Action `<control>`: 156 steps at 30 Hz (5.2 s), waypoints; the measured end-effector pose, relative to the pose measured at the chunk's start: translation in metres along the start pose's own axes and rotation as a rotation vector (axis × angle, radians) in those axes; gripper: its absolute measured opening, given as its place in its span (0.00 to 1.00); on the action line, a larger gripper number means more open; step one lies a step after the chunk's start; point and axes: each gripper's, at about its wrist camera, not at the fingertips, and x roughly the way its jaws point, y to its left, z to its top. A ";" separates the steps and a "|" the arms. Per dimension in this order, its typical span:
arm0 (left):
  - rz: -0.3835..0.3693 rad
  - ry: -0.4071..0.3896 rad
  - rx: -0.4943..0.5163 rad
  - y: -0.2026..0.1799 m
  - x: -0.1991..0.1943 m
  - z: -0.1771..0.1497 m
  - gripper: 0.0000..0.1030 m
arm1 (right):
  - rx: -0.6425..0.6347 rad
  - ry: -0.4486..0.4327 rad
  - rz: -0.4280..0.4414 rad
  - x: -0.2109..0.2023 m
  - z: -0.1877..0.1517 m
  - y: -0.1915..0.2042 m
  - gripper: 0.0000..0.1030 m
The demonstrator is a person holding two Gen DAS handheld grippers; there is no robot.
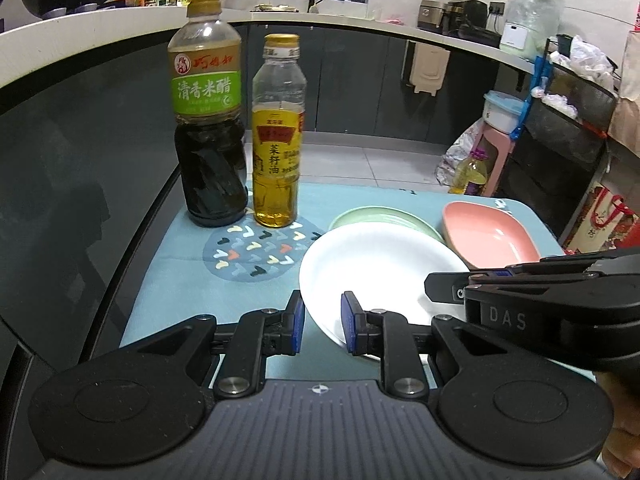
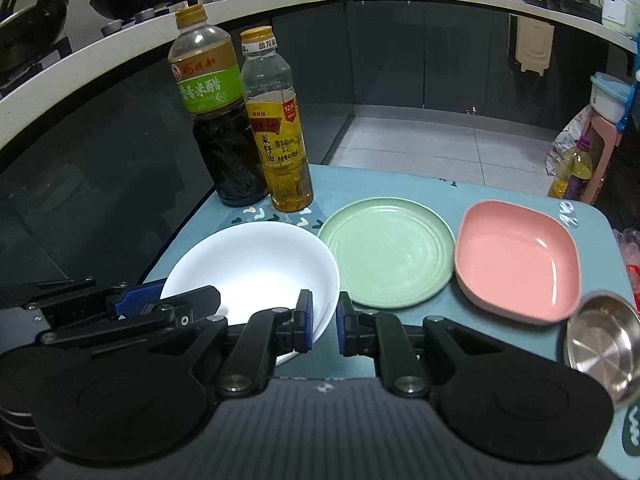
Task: Organize plates and bowls
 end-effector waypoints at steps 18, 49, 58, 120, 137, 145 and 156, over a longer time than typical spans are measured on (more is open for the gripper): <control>-0.030 -0.034 0.023 -0.022 -0.070 -0.047 0.18 | 0.006 -0.052 -0.010 -0.076 -0.060 0.010 0.04; -0.037 0.077 0.050 -0.041 -0.088 -0.108 0.18 | 0.065 0.022 0.001 -0.097 -0.129 0.007 0.06; -0.047 0.098 0.058 -0.044 -0.086 -0.114 0.18 | 0.096 0.040 -0.001 -0.096 -0.137 0.002 0.07; -0.002 -0.006 0.012 -0.010 -0.050 -0.039 0.20 | 0.151 -0.050 -0.085 -0.072 -0.069 -0.048 0.09; -0.010 0.035 -0.045 -0.001 0.067 0.017 0.21 | 0.267 0.045 -0.098 0.020 -0.015 -0.080 0.23; -0.027 0.031 -0.071 0.002 0.115 0.032 0.21 | 0.365 0.086 -0.112 0.059 -0.003 -0.097 0.23; -0.061 0.092 -0.124 0.005 0.151 0.033 0.21 | 0.390 0.073 -0.079 0.070 0.001 -0.108 0.22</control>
